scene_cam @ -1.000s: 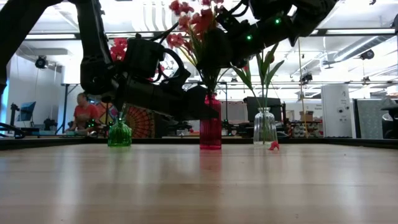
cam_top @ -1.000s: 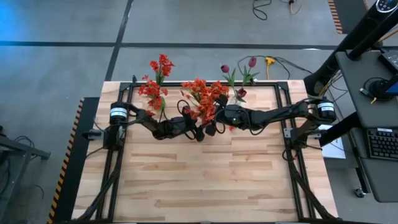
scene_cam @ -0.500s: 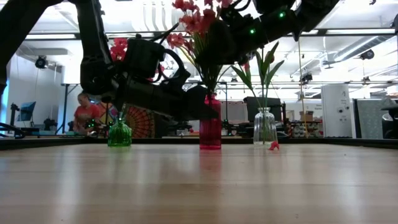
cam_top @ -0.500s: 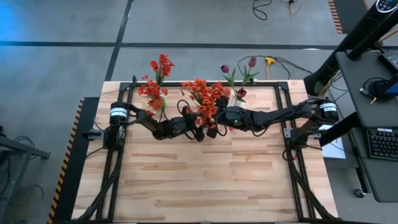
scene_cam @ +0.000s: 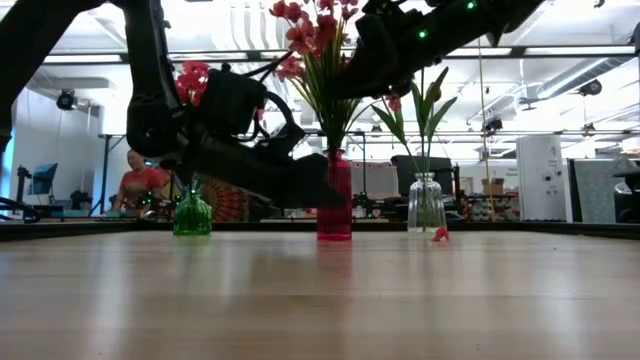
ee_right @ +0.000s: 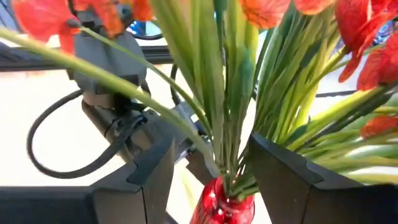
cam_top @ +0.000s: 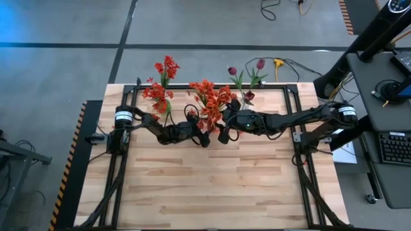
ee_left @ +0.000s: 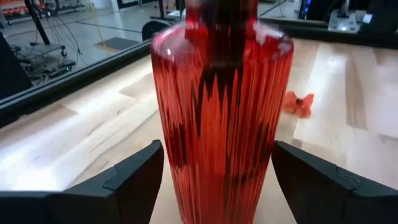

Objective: Sort flowers into vase by color
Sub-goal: Put the orange flowers into the red vase, then return to Home Position

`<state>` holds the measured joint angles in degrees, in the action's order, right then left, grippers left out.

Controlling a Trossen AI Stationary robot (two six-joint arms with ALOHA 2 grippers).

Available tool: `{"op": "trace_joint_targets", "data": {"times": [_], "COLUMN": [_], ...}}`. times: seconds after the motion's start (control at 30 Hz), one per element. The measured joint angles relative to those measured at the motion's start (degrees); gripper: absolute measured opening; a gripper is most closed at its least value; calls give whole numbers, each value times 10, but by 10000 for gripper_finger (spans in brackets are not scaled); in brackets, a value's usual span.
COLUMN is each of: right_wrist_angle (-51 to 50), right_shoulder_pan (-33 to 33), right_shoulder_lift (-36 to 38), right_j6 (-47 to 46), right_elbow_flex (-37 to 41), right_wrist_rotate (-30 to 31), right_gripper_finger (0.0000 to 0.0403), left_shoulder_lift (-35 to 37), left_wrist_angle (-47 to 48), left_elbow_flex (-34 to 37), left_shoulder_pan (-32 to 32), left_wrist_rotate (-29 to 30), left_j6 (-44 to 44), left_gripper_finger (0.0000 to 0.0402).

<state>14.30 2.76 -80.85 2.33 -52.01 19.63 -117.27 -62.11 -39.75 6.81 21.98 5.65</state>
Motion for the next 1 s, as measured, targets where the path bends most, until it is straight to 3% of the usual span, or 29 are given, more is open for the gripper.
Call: {"op": "trace_joint_targets", "data": {"times": [0.53, 1.0], "right_wrist_angle": [-93, -153], "right_shoulder_pan": [-21, -46], "right_shoulder_lift": [68, 104], "right_j6": [-28, -41], "right_elbow_flex": [-1, -1], "right_wrist_rotate": [0, -1], "right_gripper_finger": [198, 199], "left_shoulder_lift": [23, 176], "left_wrist_angle": [24, 50], "left_elbow_flex": [6, 115], "left_shoulder_pan": [-9, -27], "left_wrist_rotate": [0, 0], "left_j6": [-5, 13], "left_gripper_finger": [281, 281]}}
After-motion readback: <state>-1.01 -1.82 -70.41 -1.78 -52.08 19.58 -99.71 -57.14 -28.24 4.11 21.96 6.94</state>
